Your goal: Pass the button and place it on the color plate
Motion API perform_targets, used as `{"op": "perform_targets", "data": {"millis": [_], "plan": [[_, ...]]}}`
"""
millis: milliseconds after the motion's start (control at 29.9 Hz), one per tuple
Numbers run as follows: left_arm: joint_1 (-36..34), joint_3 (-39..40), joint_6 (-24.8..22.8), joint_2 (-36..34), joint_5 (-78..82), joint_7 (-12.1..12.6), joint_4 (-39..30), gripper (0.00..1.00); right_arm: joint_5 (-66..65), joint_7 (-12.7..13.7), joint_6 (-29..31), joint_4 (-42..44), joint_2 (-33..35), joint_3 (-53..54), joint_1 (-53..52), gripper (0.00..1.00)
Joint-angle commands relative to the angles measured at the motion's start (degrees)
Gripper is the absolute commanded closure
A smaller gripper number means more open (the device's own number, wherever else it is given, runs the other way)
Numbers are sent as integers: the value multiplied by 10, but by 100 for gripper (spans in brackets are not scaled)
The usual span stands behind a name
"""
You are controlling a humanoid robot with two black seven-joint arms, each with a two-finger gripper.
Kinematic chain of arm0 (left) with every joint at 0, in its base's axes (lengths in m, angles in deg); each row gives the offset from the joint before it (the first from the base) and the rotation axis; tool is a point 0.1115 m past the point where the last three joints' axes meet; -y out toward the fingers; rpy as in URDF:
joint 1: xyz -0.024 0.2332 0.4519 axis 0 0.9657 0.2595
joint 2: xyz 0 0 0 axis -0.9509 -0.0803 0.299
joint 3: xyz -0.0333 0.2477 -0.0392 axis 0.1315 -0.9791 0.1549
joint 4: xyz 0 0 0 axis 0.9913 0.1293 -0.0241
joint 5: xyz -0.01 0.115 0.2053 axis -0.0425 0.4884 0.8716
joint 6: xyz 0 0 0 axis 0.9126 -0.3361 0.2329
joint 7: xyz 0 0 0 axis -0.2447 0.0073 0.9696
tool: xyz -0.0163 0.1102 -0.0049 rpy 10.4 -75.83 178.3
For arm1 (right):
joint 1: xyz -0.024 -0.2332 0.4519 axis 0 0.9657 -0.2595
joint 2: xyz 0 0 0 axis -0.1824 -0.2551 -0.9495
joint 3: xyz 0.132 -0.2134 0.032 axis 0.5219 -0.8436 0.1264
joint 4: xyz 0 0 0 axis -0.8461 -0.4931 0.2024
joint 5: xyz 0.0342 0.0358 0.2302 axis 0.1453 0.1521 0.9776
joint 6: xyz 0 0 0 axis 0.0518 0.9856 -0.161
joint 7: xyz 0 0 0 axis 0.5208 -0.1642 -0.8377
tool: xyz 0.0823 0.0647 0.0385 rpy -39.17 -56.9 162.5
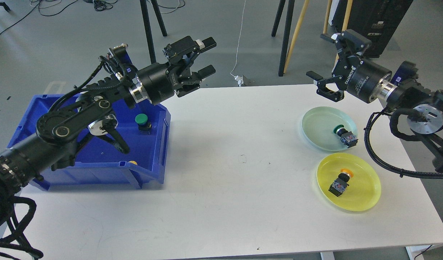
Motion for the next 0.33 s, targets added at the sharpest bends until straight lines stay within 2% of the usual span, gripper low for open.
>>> {"op": "perform_targets", "data": {"millis": [0,134,301], "plan": [[-1,0,0,-2,-28,0,38,3,1,0,4,3,-14,9,1,0],[-5,2,0,-3,-76,0,80,2,1,0,4,11,-42,27,1,0],[-11,11,0,-9,-97,0,84,2,3,0,4,26,-68,54,0,0]]}}
